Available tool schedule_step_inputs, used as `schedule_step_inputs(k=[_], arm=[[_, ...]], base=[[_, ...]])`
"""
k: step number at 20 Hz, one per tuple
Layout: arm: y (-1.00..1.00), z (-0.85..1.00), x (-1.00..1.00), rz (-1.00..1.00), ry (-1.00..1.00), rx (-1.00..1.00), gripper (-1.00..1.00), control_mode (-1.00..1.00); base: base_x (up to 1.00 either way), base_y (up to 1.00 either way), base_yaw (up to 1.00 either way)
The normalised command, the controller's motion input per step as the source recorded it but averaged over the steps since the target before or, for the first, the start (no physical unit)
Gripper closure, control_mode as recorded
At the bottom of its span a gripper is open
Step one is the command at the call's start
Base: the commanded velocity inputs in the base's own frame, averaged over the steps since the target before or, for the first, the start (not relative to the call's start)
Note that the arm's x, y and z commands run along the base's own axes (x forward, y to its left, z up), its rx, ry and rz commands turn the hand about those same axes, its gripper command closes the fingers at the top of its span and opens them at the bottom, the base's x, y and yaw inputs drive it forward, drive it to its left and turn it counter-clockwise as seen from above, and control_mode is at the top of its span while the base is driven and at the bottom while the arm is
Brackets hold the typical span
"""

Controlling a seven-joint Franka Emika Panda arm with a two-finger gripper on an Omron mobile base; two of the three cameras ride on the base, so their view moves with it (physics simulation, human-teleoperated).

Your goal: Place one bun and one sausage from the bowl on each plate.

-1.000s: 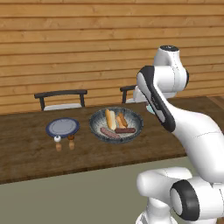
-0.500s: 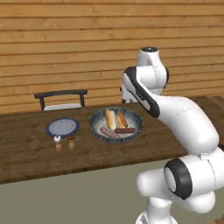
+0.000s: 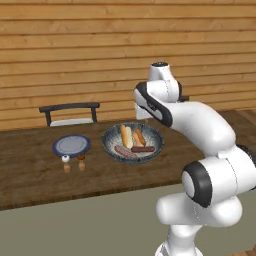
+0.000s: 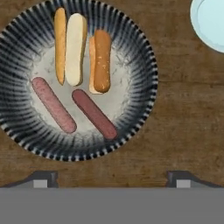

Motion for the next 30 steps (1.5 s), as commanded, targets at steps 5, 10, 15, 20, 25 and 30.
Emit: schedule_step_inputs(k=[5, 10, 15, 20, 25, 30], arm=[[0.0, -0.59, -0.36, 0.0, 0.13, 0.0, -1.0, -1.0], [0.0, -0.7, 0.05, 0.0, 0.0, 0.0, -1.0, -1.0], [0.0, -0.27, 0.35, 0.0, -0.01, 0.0, -1.0, -1.0], [0.0, -0.04, 0.21, 0.0, 0.0, 0.0, -1.0, -1.0], [0.0, 0.0, 0.09, 0.0, 0.01, 0.0, -1.0, -1.0], [0.0, -0.24, 0.14, 0.0, 0.04, 0.0, -1.0, -1.0]], base=[[0.0, 0.0, 0.0], [0.0, 0.0, 0.0], [0.0, 0.0, 0.0], [0.0, 0.0, 0.0], [0.0, 0.0, 0.0], [0.0, 0.0, 0.0]])
